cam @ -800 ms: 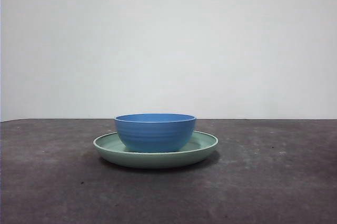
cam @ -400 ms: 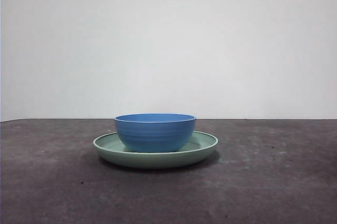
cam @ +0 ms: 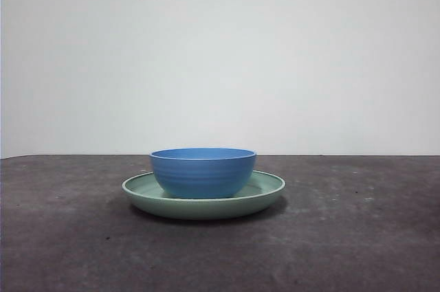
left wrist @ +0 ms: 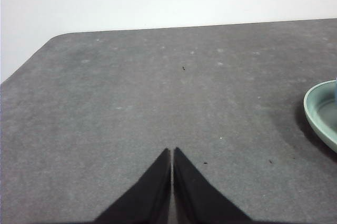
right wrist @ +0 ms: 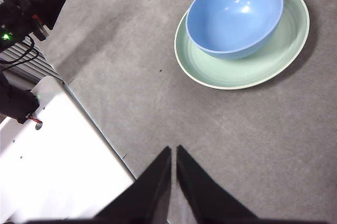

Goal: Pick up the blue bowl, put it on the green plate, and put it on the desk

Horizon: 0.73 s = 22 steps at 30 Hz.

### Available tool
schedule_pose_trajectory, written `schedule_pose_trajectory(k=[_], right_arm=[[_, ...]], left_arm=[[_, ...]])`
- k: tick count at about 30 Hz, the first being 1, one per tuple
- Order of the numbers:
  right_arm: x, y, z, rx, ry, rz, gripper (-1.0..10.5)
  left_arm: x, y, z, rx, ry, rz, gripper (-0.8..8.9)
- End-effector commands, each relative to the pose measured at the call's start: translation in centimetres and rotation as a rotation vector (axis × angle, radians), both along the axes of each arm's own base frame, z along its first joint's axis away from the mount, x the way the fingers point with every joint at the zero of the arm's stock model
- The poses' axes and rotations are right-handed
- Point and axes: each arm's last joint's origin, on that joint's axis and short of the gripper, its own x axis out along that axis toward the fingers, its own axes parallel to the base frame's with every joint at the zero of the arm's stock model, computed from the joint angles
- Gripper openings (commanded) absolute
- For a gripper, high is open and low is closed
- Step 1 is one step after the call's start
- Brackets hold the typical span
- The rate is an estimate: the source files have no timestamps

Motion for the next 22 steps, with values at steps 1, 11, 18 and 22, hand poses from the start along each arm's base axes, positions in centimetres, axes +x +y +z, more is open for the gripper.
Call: schedule_pose_trajectory(k=[1, 11, 18, 22], right_arm=[[0.13, 0.13, 0.49, 0.005, -0.022, 0.012, 0.1], [0.13, 0.13, 0.49, 0.005, -0.022, 0.012, 0.1], [0.13, 0.13, 0.49, 0.005, -0.022, 0.012, 0.1], [0.03, -0.24, 0.71, -0.012, -0.08, 0.008, 0.1]], left_arm=[[0.08, 0.02, -0.76, -0.013, 0.027, 0.006, 0.08], [0.08, 0.02, -0.76, -0.013, 0.027, 0.006, 0.08], [0.08, 0.02, -0.76, -0.013, 0.027, 0.005, 0.08], [0.08, 0.02, -0.76, -0.013, 0.027, 0.006, 0.08]])
